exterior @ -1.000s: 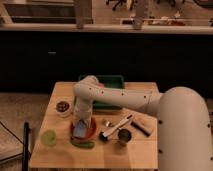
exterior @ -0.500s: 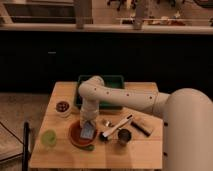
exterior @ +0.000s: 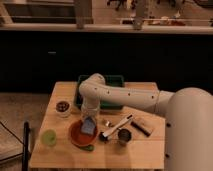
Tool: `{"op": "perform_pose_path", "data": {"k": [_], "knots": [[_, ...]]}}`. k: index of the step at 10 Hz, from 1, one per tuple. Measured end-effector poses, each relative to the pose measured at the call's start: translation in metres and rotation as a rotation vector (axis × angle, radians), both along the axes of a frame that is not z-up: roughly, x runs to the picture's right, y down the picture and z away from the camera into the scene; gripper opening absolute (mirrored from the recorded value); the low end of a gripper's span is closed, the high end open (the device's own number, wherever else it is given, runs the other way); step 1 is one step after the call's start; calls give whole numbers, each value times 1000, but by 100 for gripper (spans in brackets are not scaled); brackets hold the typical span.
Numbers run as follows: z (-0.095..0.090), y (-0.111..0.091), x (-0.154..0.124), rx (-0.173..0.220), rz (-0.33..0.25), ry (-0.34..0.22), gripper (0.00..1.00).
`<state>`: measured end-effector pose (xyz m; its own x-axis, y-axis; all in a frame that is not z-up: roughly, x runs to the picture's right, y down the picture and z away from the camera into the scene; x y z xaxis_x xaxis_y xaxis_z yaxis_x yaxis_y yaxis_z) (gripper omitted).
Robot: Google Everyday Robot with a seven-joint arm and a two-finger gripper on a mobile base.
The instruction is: Wipe red bowl with sponge
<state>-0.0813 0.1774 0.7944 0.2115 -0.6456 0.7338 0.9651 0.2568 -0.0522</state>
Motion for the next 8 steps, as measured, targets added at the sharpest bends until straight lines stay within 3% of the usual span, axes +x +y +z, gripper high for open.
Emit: {"op": "perform_pose_path", "data": {"k": [2,4,6,8], "knots": [[3,-10,-14,45,31,-31,0],[3,-12,-28,60,39,-67,0],[-2,-7,-54,54,12,-125,0],[-12,5,-65,24,-22,-172,0]]}}
